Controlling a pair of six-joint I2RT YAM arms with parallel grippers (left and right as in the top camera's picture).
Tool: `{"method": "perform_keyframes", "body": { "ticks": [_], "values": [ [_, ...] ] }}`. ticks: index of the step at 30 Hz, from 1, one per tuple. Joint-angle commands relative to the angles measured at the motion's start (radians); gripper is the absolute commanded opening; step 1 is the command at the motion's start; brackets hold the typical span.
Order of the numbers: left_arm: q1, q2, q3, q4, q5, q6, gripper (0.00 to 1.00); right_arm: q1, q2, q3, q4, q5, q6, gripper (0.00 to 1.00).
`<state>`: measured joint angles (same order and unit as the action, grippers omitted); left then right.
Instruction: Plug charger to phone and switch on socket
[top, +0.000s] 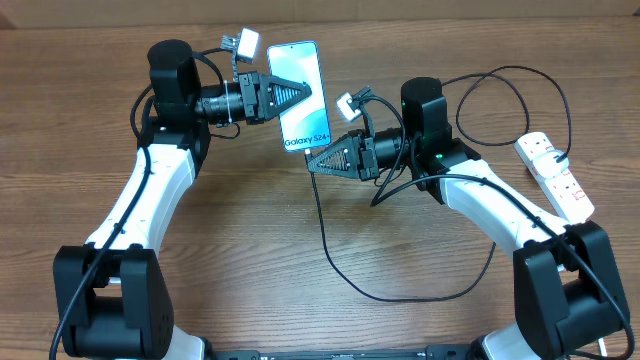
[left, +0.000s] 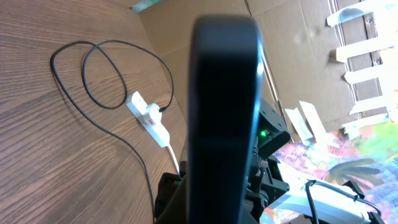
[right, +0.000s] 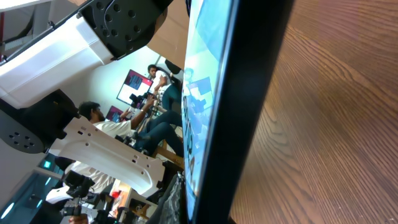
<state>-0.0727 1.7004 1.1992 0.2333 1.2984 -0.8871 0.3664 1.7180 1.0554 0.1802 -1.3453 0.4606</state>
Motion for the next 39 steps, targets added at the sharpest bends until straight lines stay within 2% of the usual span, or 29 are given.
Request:
{"method": "perform_keyframes", "body": {
  "ticks": [1,17,26,38,39],
  "values": [
    [-0.008,-0.008,0.020,0.011,0.037,0.019,0.04,-0.007,0.001,-0.002,0.007,0.009,0.004,0.04],
    [-0.008,-0.008,0.020,0.011,0.037,0.019,0.05,-0.026,0.001,-0.002,0.013,0.009,0.004,0.04],
    [-0.028,-0.008,0.020,0.011,0.037,0.019,0.05,-0.026,0.001,-0.002,0.052,0.073,0.011,0.04],
    [-0.047,-0.008,0.020,0.010,0.053,0.045,0.04,-0.026,0.001,-0.001,0.094,0.038,0.016,0.04],
    [-0.047,-0.008,0.020,0.011,0.051,0.053,0.04,-0.026,0.001,-0.001,0.094,0.007,0.016,0.08]
  ]
}}
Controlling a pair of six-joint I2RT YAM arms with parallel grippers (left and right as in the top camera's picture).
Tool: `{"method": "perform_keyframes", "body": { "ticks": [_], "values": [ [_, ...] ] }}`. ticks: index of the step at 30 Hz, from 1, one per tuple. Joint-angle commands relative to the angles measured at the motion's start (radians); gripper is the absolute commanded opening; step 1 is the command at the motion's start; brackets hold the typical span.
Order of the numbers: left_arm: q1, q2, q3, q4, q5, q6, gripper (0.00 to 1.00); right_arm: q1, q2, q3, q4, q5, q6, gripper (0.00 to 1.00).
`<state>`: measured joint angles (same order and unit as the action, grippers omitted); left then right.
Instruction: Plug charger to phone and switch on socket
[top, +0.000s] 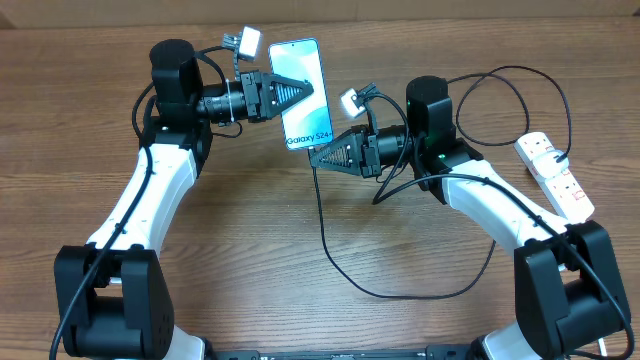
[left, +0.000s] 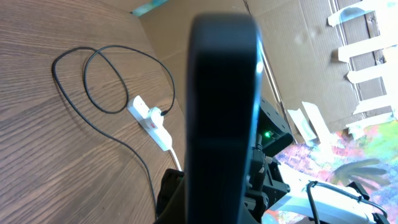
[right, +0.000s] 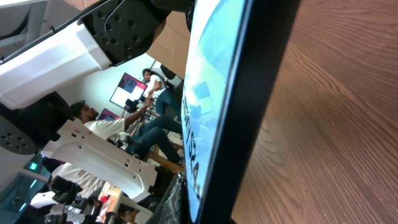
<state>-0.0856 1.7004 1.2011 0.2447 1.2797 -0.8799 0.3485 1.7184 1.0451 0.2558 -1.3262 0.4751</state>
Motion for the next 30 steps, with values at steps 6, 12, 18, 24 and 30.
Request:
{"method": "perform_keyframes", "body": {
  "ticks": [6,12,18,24,30],
  "values": [
    [-0.024,-0.008,0.018,-0.003,0.001,0.072,0.04,-0.008,0.001,0.009,-0.092,-0.045,0.000,0.28],
    [-0.023,-0.008,0.018,-0.163,-0.076,0.174,0.04,-0.011,0.001,0.009,-0.123,-0.036,-0.058,0.64],
    [-0.023,-0.008,0.018,-0.352,-0.168,0.278,0.04,-0.053,0.001,0.009,-0.213,0.032,-0.091,1.00],
    [-0.023,-0.008,0.018,-0.382,-0.165,0.307,0.04,-0.122,0.000,0.009,-0.471,0.396,-0.148,1.00],
    [-0.031,-0.008,0.018,-0.534,-0.216,0.361,0.04,-0.137,-0.087,0.011,-0.707,0.715,-0.193,1.00]
  ]
}}
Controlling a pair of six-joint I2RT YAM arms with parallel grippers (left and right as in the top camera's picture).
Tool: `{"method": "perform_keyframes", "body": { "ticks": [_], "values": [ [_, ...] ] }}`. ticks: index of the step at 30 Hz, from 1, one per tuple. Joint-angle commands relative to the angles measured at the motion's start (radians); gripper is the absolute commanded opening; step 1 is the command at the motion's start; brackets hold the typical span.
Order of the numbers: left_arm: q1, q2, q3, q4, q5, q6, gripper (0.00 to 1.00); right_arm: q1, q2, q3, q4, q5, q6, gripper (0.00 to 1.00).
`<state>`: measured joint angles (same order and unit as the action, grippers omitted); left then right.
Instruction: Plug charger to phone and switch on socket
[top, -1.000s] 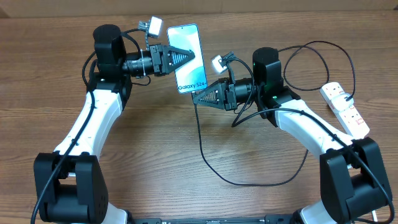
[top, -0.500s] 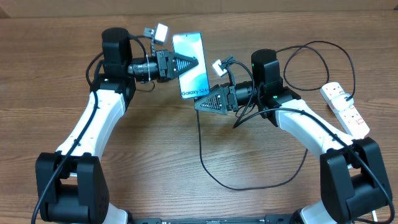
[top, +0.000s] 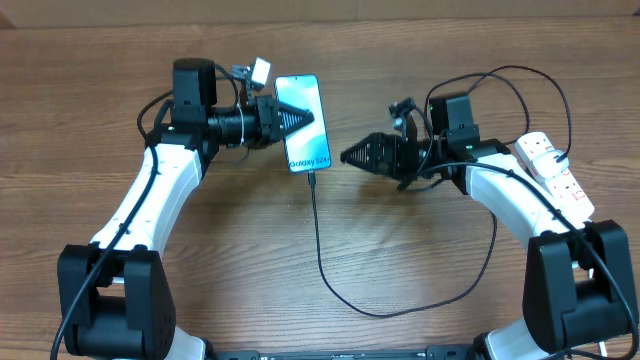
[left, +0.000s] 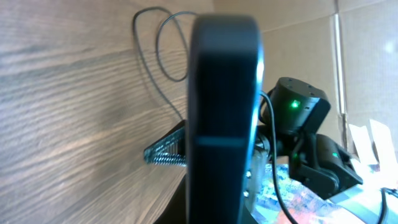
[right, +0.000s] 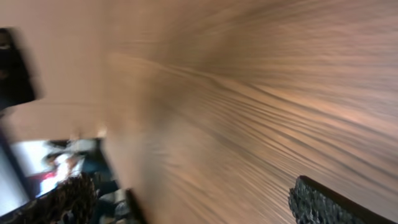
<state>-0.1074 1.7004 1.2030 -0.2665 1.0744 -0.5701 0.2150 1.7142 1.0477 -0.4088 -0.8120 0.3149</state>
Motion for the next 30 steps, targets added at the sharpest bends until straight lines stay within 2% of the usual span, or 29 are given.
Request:
{"method": "perform_keyframes", "body": {
  "ticks": [1,5,7,15,19,23,30],
  "values": [
    [-0.011,-0.008,0.016,-0.035,-0.012,0.060,0.04,-0.003,-0.108,0.008,-0.068,0.243,-0.033,1.00],
    [-0.011,-0.008,0.016,-0.044,-0.019,0.062,0.04,0.005,-0.252,0.008,-0.199,0.501,0.029,1.00],
    [-0.013,-0.008,0.016,-0.044,-0.032,0.062,0.04,0.014,-0.280,0.008,-0.210,0.561,0.045,1.00],
    [-0.023,-0.008,0.016,-0.044,-0.034,0.050,0.04,0.021,-0.235,0.006,-0.197,0.452,0.053,1.00],
    [-0.027,-0.008,0.016,-0.044,-0.039,0.048,0.04,0.055,-0.232,0.005,-0.196,0.335,-0.026,1.00],
    [-0.026,-0.008,0.016,-0.045,-0.091,0.023,0.04,0.168,-0.232,0.004,-0.158,0.351,-0.108,0.98],
    [-0.026,-0.008,0.016,-0.051,-0.192,-0.022,0.04,0.275,-0.232,0.003,-0.069,0.422,-0.107,0.98]
  ]
}}
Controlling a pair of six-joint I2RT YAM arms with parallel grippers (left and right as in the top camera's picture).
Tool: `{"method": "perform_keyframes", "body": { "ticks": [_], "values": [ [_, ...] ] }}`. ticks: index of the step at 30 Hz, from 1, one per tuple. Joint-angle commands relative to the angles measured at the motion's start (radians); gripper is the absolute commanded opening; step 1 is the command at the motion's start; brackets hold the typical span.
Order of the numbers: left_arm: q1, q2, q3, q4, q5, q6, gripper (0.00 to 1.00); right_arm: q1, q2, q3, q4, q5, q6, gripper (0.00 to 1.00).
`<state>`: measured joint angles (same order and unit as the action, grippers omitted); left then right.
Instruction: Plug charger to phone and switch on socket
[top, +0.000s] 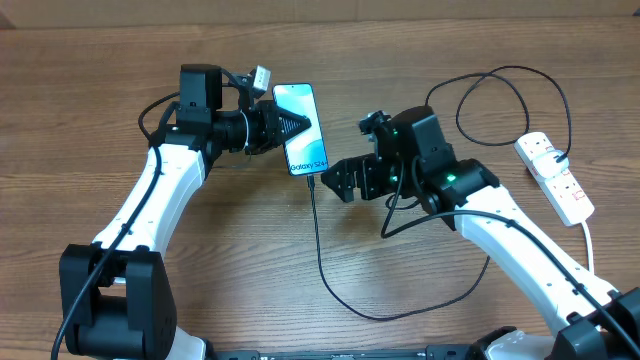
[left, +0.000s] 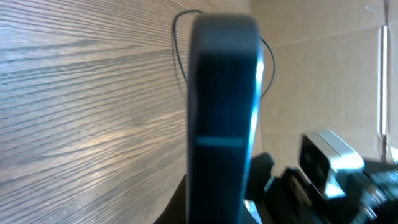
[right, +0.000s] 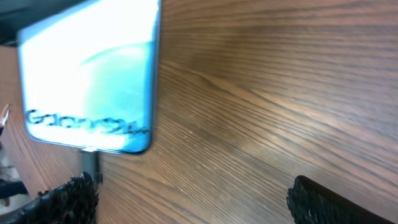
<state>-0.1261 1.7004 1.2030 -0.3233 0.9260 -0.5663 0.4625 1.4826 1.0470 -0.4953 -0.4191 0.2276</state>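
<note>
The phone (top: 305, 130), its screen lit blue, is held off the table with my left gripper (top: 293, 124) shut on it. In the left wrist view only its dark edge (left: 221, 112) shows, upright between the jaws. The black charger cable (top: 320, 250) is plugged into the phone's lower end (top: 312, 181). It runs in a loop across the table to the white power strip (top: 556, 177). My right gripper (top: 340, 182) stands open just right of the plug. The right wrist view shows the screen (right: 93, 81), the plug (right: 89, 160) and wide-apart fingertips (right: 68, 199).
The power strip lies near the table's right edge, with coils of cable (top: 510, 100) behind the right arm. Bare wooden table (top: 230, 260) lies under and in front of the phone. A brown cardboard wall (left: 323, 74) stands beyond the table.
My right arm has changed its pose. Its open gripper has come closer to the phone's lower end, beside the plug. The left gripper still holds the phone at about the same place.
At first the left gripper held the phone up while the right gripper's tip was at the phone's lower end with the cable. It stayed so. Then the right gripper was back to the right, open, with the cable left in the phone. Now it is open near the plug.
</note>
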Motion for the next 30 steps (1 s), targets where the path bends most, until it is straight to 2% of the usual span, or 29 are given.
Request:
{"method": "perform_keyframes", "body": {
  "ticks": [1,4,7,8,11,18,23,30],
  "values": [
    [-0.008,-0.008,0.016,0.007,-0.052,-0.035,0.04,0.036,0.000,0.003,0.024,0.029,-0.019,0.97],
    [-0.007,-0.008,0.016,0.006,-0.105,-0.063,0.04,0.076,0.000,0.001,0.049,0.024,-0.019,0.86],
    [-0.007,-0.008,0.016,0.006,-0.148,-0.063,0.04,0.108,0.000,0.001,0.048,0.022,-0.019,0.82],
    [-0.007,-0.008,0.016,0.011,-0.152,-0.063,0.04,0.126,0.000,0.001,0.045,0.021,-0.019,0.76],
    [-0.007,-0.008,0.016,0.019,-0.152,-0.063,0.04,0.161,0.003,0.001,0.047,0.022,-0.016,0.68],
    [-0.008,-0.008,0.016,0.021,-0.147,-0.061,0.04,0.205,0.082,0.001,0.073,0.071,-0.015,0.57],
    [-0.008,-0.008,0.016,0.006,-0.140,-0.019,0.04,0.205,0.111,0.001,0.117,0.070,-0.016,0.31],
    [-0.008,-0.008,0.016,-0.024,-0.090,0.051,0.04,0.204,0.111,0.001,0.159,0.072,-0.016,0.24]
  ]
}}
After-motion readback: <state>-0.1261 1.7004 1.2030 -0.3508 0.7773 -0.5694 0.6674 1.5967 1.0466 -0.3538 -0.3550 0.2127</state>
